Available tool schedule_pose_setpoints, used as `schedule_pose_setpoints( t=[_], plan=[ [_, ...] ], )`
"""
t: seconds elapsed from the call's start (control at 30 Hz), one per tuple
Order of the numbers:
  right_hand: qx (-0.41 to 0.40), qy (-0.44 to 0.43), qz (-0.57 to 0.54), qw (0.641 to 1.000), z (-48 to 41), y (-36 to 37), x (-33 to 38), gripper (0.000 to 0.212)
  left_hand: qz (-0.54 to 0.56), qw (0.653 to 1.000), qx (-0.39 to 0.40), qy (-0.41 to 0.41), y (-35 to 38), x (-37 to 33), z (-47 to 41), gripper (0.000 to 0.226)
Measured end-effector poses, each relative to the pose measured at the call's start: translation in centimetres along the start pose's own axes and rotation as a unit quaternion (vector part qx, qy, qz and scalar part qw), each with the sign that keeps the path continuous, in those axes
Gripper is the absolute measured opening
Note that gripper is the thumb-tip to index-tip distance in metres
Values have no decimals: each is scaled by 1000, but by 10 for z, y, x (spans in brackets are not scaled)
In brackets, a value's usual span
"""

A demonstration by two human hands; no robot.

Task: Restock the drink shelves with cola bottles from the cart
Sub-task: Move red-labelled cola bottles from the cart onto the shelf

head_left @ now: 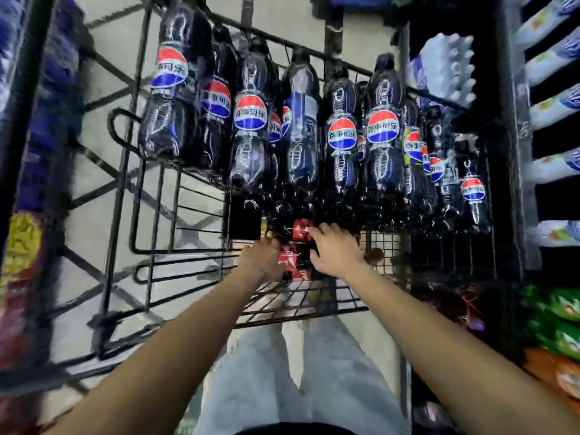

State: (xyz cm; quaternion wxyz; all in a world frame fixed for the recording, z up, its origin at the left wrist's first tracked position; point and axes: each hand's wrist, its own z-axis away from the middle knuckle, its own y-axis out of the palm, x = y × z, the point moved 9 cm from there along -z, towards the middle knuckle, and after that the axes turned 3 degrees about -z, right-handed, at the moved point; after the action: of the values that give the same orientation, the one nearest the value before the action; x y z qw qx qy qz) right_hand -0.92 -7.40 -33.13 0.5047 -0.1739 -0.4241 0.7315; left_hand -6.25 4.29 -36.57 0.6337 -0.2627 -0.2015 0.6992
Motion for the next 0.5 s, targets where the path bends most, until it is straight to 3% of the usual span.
schedule_pose_setpoints(
  t=[0.27,0.5],
  plan=[
    [16,7,-11,1000,-39,47,-10,65,-3,999,45,-4,39,9,-43,84],
    [-8,49,30,998,-41,49,-17,69,10,999,41,10,44,18,-47,88]
  ],
)
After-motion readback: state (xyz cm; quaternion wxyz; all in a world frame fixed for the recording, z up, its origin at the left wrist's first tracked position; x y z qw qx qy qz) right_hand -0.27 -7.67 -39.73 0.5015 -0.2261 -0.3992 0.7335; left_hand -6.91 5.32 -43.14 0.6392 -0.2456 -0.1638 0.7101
